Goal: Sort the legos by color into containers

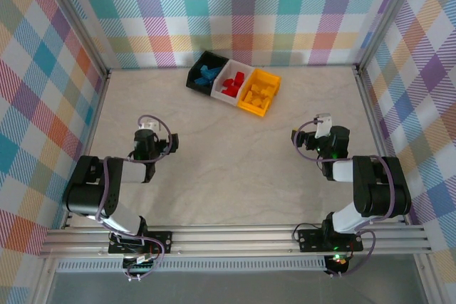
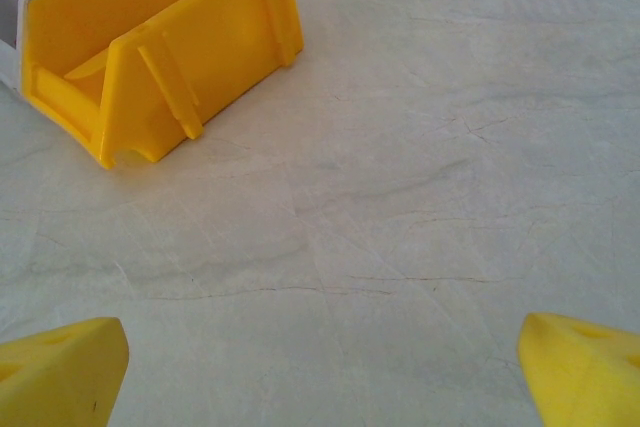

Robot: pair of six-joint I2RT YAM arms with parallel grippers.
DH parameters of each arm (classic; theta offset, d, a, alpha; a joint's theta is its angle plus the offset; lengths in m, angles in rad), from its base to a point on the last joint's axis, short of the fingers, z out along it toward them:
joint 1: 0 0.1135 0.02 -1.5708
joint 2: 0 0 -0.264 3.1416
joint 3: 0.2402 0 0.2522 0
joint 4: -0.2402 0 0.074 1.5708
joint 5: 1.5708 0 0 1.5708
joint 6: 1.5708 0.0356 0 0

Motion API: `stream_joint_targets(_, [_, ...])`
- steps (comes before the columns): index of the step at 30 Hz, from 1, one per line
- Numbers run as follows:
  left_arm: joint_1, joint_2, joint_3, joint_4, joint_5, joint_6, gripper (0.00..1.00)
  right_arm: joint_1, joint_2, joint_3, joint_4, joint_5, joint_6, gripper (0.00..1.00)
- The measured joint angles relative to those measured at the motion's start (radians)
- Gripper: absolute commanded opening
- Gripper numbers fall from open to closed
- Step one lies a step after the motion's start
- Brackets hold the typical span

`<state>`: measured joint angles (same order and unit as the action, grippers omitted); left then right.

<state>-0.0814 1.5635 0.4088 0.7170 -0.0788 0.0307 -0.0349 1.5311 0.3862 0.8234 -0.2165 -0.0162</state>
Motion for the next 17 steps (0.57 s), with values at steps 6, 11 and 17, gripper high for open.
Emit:
stream_joint_targets(6, [0.0, 0.001, 0.0, 0.037, -0.011, 0.0, 1.0, 0.0, 0.0, 0.0, 0.0, 0.0, 0.0, 1.0])
stream_joint_targets(11, [0.0, 0.001, 0.0, 0.046, -0.012, 0.0, 1.0, 0.0, 0.0, 0.0, 0.0, 0.0, 0.0, 1.0])
stream_joint_targets(17, [0.0, 0.001, 0.0, 0.046, -0.012, 0.0, 1.0, 0.0, 0.0, 0.0, 0.0, 0.006, 0.0, 1.0])
